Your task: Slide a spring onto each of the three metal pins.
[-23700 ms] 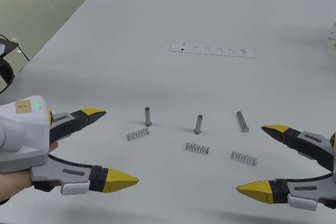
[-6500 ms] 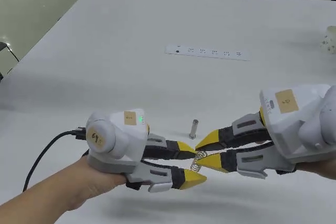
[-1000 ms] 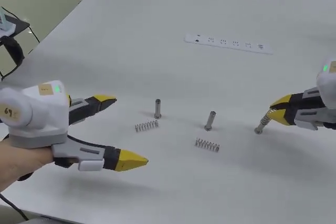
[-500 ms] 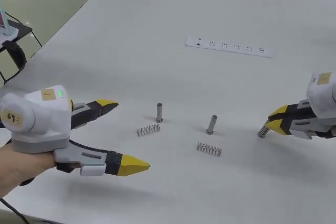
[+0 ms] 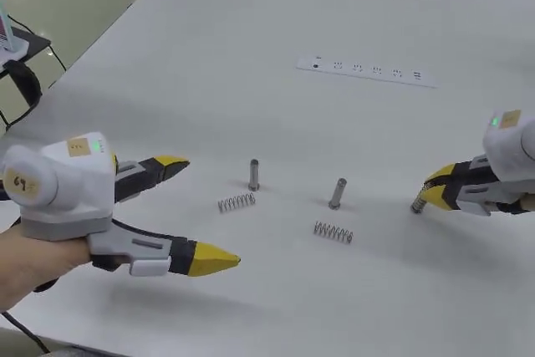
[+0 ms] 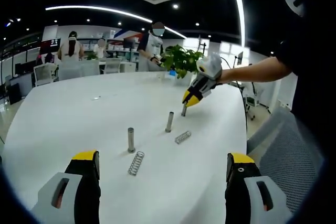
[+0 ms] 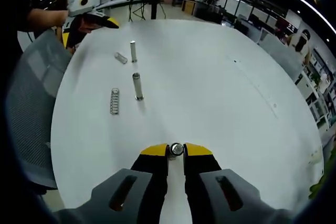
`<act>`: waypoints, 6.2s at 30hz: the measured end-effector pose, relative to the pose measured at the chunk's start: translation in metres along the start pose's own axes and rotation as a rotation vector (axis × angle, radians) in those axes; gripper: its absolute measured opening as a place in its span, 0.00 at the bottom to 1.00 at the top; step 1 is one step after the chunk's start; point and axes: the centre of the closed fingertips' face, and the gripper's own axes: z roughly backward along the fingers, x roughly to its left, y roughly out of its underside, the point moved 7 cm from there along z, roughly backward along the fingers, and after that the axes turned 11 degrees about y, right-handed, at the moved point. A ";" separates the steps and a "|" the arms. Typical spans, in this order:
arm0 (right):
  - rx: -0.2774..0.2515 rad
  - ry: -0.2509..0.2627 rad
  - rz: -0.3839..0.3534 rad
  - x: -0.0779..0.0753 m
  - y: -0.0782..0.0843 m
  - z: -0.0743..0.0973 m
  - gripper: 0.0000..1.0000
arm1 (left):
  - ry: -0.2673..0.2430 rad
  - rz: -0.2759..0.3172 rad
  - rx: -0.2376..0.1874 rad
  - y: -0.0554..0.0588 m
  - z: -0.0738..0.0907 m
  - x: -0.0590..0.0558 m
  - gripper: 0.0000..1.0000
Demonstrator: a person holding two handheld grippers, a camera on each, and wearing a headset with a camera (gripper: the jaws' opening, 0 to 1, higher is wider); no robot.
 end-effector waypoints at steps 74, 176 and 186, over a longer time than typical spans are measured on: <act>-0.357 -0.060 -0.351 0.065 -0.005 0.052 0.41 | 0.003 -0.002 -0.011 -0.010 0.000 -0.003 0.98; -0.162 -0.217 0.021 0.103 -0.032 -0.017 0.08 | 0.046 -0.017 0.016 -0.007 -0.013 -0.014 0.95; -0.183 -0.224 0.054 0.103 -0.037 -0.004 0.08 | 0.102 -0.039 0.036 -0.013 -0.026 -0.018 0.90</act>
